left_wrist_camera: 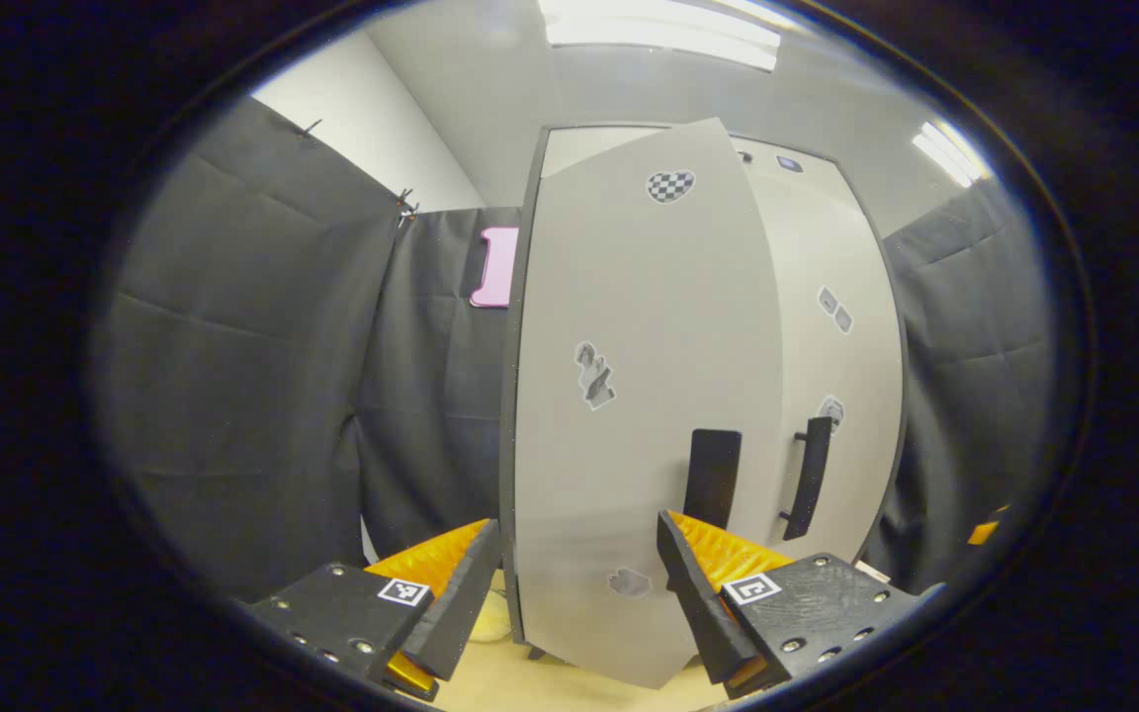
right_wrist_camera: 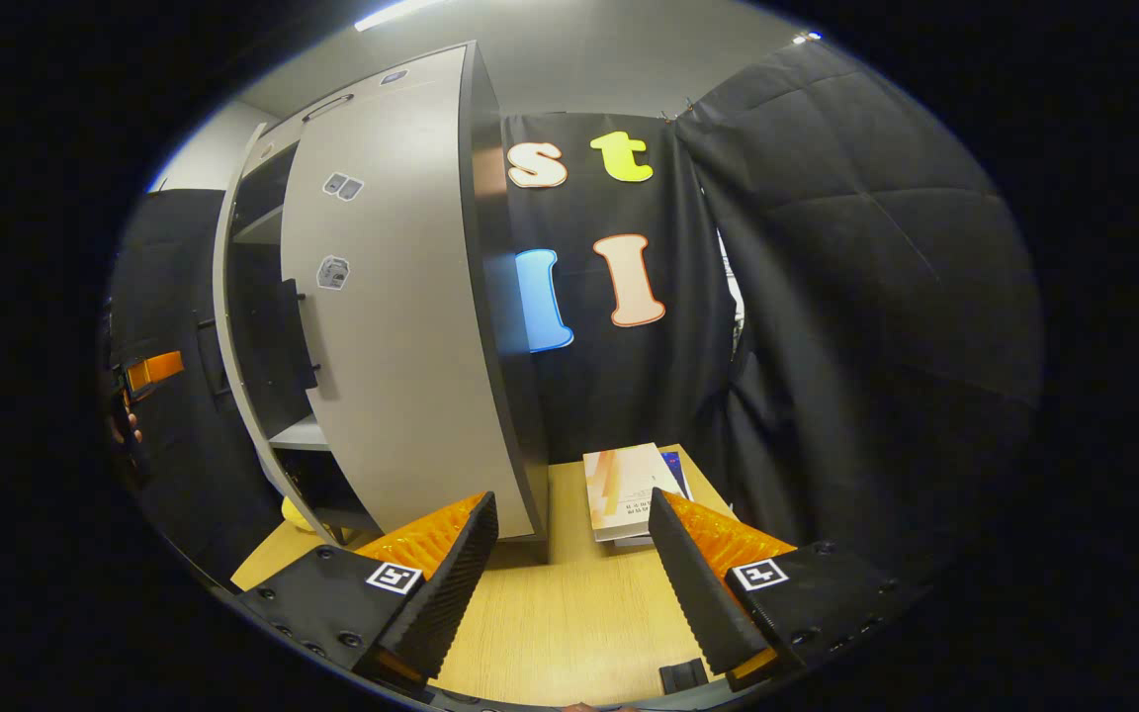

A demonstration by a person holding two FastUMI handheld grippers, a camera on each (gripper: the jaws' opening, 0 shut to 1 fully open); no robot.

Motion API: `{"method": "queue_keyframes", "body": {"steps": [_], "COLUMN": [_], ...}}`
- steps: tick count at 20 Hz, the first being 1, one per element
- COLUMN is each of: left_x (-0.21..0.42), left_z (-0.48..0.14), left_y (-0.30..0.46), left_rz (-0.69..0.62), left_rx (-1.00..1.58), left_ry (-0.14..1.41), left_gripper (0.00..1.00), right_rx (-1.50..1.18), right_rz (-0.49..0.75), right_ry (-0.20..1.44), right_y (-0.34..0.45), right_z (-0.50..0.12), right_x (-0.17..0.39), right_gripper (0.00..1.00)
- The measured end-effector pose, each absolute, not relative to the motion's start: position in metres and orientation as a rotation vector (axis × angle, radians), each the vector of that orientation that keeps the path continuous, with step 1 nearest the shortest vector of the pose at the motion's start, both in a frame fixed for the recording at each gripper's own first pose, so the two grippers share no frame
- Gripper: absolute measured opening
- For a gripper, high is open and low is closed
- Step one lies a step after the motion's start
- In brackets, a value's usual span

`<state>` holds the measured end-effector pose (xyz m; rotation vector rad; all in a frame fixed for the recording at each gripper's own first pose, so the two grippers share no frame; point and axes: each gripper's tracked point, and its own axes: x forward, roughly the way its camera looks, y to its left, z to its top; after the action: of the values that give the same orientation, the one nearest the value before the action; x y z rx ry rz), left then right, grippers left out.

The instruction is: Grasp the bottle in the cabinet with the left hand and place it on the coaster, then close the right door with the right hand and the left door with the left hand.

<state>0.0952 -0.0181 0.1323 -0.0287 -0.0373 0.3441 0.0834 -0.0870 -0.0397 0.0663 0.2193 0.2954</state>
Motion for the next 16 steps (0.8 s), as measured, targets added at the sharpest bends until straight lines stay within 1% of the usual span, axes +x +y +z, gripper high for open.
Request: {"method": "queue_keyframes", "body": {"steps": [1, 3, 5, 6, 7, 9, 10, 13, 14, 15, 16], "left_x": [0.080, 0.056, 0.034, 0.023, 0.011, 0.001, -0.003, -0.006, -0.006, -0.003, 0.001], "left_z": [0.133, 0.141, 0.141, 0.143, 0.144, 0.146, 0.148, 0.154, 0.151, 0.150, 0.151], "left_y": [-0.024, -0.035, -0.044, -0.047, -0.049, -0.047, -0.047, -0.046, -0.044, -0.047, -0.044], "left_rz": [0.350, 0.352, 0.350, 0.349, 0.351, 0.380, 0.383, 0.362, 0.360, 0.333, 0.318], "left_rx": [-0.021, 0.013, 0.035, 0.044, 0.054, 0.076, 0.090, 0.089, 0.049, 0.019, 0.009], "left_ry": [-0.044, -0.073, -0.071, -0.071, -0.075, -0.076, -0.077, -0.093, -0.092, -0.102, -0.118], "left_gripper": [0.87, 0.92, 0.96, 0.96, 0.96, 0.96, 0.91, 0.91, 0.89, 0.91, 0.91], "right_rx": [0.059, 0.052, 0.057, 0.063, 0.061, 0.030, 0.016, 0.020, 0.026, 0.028, 0.028], "right_rz": [0.313, 0.352, 0.395, 0.411, 0.427, 0.451, 0.461, 0.471, 0.468, 0.462, 0.453], "right_ry": [0.219, 0.222, 0.262, 0.249, 0.226, 0.199, 0.190, 0.172, 0.162, 0.152, 0.144], "right_y": [-0.086, -0.077, -0.063, -0.055, -0.047, -0.032, -0.025, -0.005, 0.001, 0.006, 0.009], "right_z": [-0.042, -0.045, -0.049, -0.042, -0.035, -0.029, -0.026, -0.014, -0.009, -0.004, 0.000], "right_x": [0.086, 0.094, 0.096, 0.096, 0.096, 0.097, 0.097, 0.098, 0.098, 0.099, 0.099], "right_gripper": [0.98, 0.98, 0.98, 0.93, 0.98, 0.98, 0.98, 0.98, 0.98, 0.98, 0.98]}}
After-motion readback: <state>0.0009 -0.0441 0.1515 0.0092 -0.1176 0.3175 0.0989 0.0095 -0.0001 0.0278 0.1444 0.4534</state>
